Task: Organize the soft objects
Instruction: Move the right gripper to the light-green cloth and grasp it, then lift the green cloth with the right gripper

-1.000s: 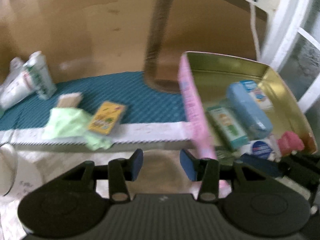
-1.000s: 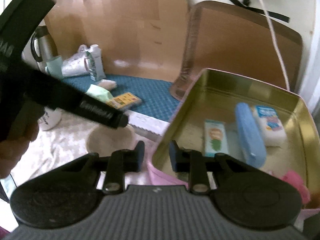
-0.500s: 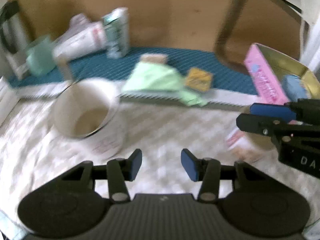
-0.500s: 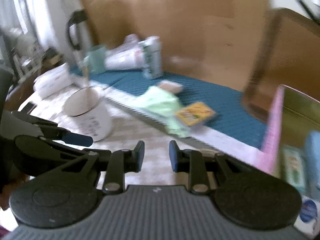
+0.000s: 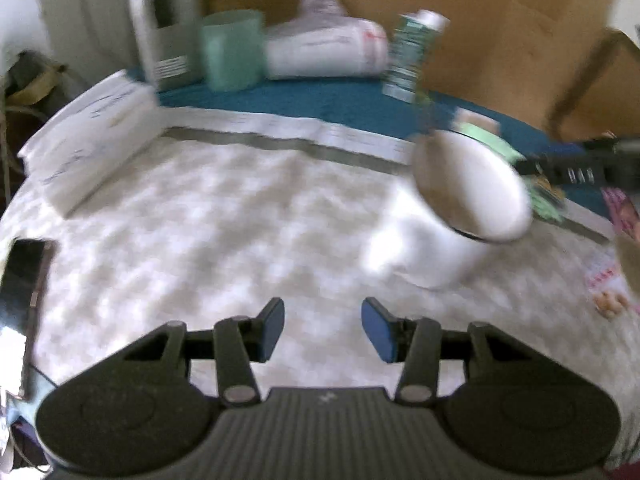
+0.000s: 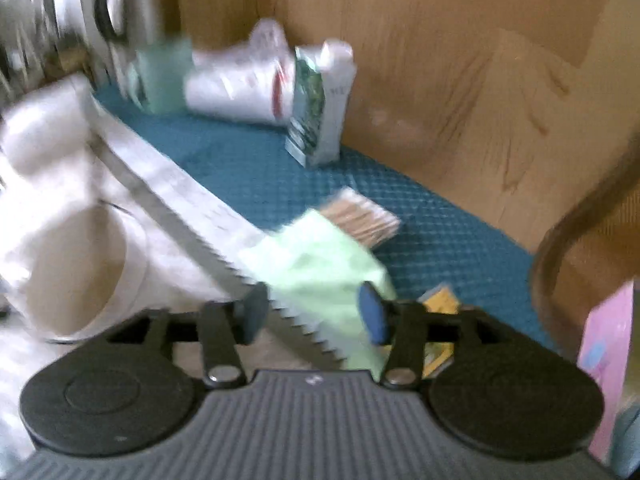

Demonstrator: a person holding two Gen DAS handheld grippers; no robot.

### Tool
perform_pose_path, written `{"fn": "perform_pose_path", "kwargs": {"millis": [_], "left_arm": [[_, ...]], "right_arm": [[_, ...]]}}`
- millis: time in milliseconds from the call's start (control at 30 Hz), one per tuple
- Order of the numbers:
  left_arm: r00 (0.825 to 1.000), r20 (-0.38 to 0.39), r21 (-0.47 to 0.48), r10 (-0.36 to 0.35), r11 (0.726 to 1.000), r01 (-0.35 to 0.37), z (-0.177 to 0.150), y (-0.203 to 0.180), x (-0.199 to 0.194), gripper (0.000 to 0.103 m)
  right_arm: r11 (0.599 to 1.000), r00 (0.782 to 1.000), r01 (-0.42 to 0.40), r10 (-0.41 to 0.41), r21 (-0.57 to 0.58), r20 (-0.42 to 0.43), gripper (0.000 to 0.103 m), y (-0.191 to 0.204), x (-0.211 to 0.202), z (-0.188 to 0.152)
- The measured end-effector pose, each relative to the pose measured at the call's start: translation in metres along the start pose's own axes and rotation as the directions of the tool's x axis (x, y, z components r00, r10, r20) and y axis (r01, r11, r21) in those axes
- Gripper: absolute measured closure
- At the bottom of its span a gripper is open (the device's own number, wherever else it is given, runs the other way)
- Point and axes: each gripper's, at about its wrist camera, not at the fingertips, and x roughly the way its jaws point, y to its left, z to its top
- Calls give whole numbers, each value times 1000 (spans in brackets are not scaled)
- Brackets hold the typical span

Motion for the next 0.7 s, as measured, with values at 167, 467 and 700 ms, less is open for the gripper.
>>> {"fn": "perform_pose_path", "kwargs": {"millis": [167, 467, 700], "left_arm": [[1000, 6, -88, -15, 996, 15, 24, 50, 13, 60], [988, 16, -212, -156, 965, 156, 85, 94, 64, 62], [981, 50, -294, -188, 936, 194, 89, 118, 66, 62]], "right_arm": [[1000, 985, -25, 28, 18, -168, 98, -17, 39, 4], [928, 929, -330, 352, 173, -113, 98, 1, 42, 94], [862, 832, -476, 506, 175, -226, 95, 85, 67, 157]]}}
